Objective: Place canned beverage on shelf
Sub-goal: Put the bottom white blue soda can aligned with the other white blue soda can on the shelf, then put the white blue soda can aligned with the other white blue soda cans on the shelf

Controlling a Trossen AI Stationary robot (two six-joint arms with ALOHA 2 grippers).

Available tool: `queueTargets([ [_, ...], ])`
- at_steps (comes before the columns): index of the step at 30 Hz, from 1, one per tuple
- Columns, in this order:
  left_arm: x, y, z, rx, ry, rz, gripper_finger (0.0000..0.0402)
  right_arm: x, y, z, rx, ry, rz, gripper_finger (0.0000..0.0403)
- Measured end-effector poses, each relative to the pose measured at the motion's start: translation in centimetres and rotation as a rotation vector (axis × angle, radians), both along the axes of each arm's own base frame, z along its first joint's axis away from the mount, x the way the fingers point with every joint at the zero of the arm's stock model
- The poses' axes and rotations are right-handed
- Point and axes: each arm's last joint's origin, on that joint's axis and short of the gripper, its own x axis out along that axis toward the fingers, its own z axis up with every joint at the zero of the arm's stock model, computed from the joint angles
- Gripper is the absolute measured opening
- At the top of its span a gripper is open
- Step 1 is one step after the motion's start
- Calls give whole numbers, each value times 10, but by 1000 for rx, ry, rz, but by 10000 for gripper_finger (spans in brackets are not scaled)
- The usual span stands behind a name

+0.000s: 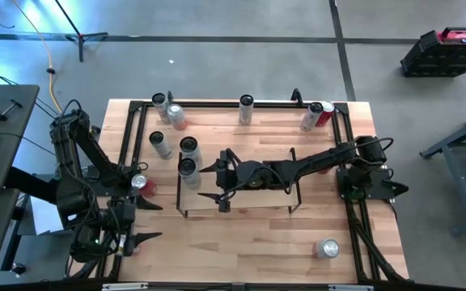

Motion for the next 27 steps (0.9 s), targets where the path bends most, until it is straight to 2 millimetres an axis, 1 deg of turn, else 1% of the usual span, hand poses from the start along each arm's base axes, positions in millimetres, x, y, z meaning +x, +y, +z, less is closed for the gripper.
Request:
queueTargets([
  [3, 1, 7, 4, -15, -3, 15, 335, -6, 2, 7, -9, 5, -17, 314],
  [7, 2, 27, 16, -41, 2, 22, 335, -24, 11, 27, -27, 20, -49, 314],
  [11, -3, 57, 28, -59, 34, 21, 335, -49, 33, 48, -30, 38, -35, 314],
  [14, -7, 81, 36, -107, 42, 51, 335, -69, 53, 58, -28, 59, -37, 314],
  [17, -8, 98, 48, -121, 52, 78, 335, -87, 74, 61, -46, 84, -57, 314],
  [20, -7, 110, 64, -90, 91, 92, 335, -102, 94, 60, -75, 97, -88, 314],
  [23, -8, 120, 78, -30, 195, 102, 335, -115, 112, 57, -106, 110, -107, 314],
  [27, -13, 135, 92, -7, 333, 228, 335, -133, 133, 53, -111, 129, -118, 314],
])
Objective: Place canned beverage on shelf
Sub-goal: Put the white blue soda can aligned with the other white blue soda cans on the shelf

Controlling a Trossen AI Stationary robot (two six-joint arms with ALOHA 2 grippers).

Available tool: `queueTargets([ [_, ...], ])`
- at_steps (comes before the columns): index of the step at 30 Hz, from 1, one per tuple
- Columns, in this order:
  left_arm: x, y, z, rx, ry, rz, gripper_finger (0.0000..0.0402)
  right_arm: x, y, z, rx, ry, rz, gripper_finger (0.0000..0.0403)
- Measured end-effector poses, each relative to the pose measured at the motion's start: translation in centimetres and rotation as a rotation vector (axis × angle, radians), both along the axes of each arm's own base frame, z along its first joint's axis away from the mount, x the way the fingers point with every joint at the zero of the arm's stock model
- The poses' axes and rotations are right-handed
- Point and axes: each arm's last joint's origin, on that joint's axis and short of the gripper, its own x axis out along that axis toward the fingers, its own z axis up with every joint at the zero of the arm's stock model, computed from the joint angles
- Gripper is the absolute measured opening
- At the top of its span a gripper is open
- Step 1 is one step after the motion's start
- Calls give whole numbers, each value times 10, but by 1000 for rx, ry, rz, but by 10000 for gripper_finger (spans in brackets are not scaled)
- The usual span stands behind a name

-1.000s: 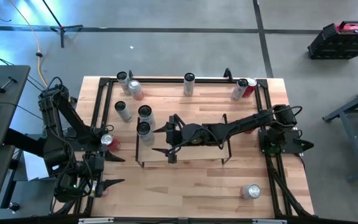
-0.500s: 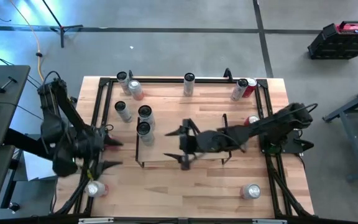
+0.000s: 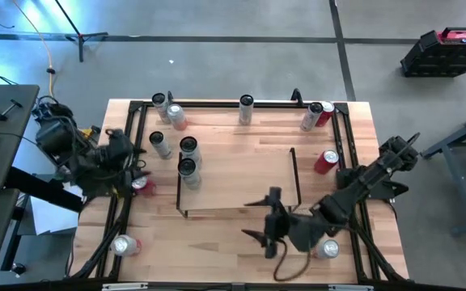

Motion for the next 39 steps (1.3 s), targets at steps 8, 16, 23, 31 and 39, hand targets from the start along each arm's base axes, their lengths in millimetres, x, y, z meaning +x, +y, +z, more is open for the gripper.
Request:
queueTargets([
  [8, 3, 10, 1, -54, 52, 50, 335, -43, 25, -16, -109, 65, -114, 314],
  [16, 12, 36, 1, 58, 136, 136, 335, -64, 25, -28, -37, 129, -181, 314],
  [23, 15, 60, -1, 98, 263, 149, 335, -72, 30, -30, -12, 134, -178, 314],
  [31, 18, 89, -23, 106, 442, 256, 335, -72, 29, -29, -6, 102, -207, 314],
  [39, 17, 114, -52, 68, 568, 235, 335, -90, 24, -6, -14, -57, -267, 314],
])
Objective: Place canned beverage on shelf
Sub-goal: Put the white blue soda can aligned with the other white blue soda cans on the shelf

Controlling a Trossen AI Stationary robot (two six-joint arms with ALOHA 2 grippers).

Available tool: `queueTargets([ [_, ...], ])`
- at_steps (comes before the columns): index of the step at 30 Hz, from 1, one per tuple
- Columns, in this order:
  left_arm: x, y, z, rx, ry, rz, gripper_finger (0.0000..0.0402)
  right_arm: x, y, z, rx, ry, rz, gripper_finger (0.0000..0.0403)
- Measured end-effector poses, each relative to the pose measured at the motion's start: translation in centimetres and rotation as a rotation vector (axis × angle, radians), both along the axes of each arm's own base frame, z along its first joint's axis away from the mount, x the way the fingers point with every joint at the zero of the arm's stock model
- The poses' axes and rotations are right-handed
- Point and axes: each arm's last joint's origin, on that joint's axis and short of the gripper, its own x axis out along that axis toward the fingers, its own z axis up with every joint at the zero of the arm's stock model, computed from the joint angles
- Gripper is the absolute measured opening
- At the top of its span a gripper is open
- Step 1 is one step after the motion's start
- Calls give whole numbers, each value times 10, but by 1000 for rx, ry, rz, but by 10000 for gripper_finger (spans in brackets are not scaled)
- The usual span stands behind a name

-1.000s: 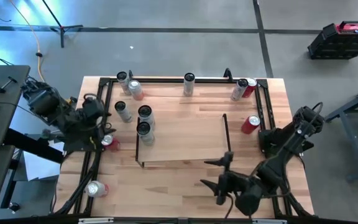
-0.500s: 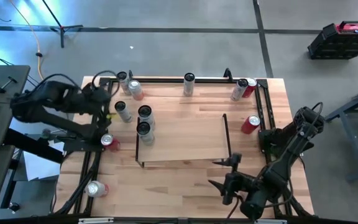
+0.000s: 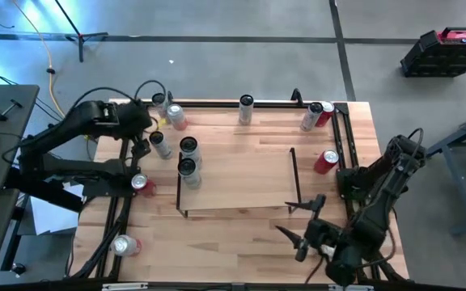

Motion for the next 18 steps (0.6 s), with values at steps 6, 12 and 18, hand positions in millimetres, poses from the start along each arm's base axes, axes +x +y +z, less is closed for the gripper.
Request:
queueTargets([
  [6, -2, 17, -13, -86, -27, 10, 335, -8, 0, 6, 50, -26, 13, 314],
  [12, -3, 30, -35, -108, 18, -9, 335, -9, 1, 6, 73, -35, 9, 314],
  [18, 1, 30, -40, -142, -48, -81, 335, -9, 1, 6, 73, -35, 9, 314],
])
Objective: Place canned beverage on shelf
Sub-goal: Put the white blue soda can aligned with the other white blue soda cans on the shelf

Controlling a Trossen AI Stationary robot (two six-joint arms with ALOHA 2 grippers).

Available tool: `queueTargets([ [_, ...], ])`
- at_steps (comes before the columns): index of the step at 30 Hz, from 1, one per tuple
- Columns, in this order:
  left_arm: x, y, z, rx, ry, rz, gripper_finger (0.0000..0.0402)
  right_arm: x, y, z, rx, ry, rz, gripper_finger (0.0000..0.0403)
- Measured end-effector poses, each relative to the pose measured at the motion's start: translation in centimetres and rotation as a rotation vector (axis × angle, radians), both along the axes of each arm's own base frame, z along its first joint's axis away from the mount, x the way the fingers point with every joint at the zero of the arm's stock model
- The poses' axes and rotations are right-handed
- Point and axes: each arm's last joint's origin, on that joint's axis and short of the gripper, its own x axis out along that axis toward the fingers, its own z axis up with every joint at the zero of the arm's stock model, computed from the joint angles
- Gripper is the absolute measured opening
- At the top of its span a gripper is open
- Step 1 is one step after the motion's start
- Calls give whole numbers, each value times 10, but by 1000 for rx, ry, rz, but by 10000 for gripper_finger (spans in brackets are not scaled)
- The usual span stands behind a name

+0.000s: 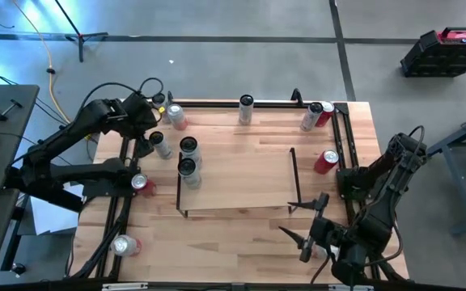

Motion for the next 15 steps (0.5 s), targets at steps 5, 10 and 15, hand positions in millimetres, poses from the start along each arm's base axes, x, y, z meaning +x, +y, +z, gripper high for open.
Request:
queueTargets([
  [5, 0, 1, -10, 31, 21, -25, 335, 0, 0, 0, 0, 0, 0, 314],
  [10, 0, 1, -20, 20, 39, -31, 335, 0, -1, -1, -11, 8, 0, 314],
  [15, 0, 2, -26, 34, 61, -33, 335, -2, -2, -2, -37, 26, 0, 314],
])
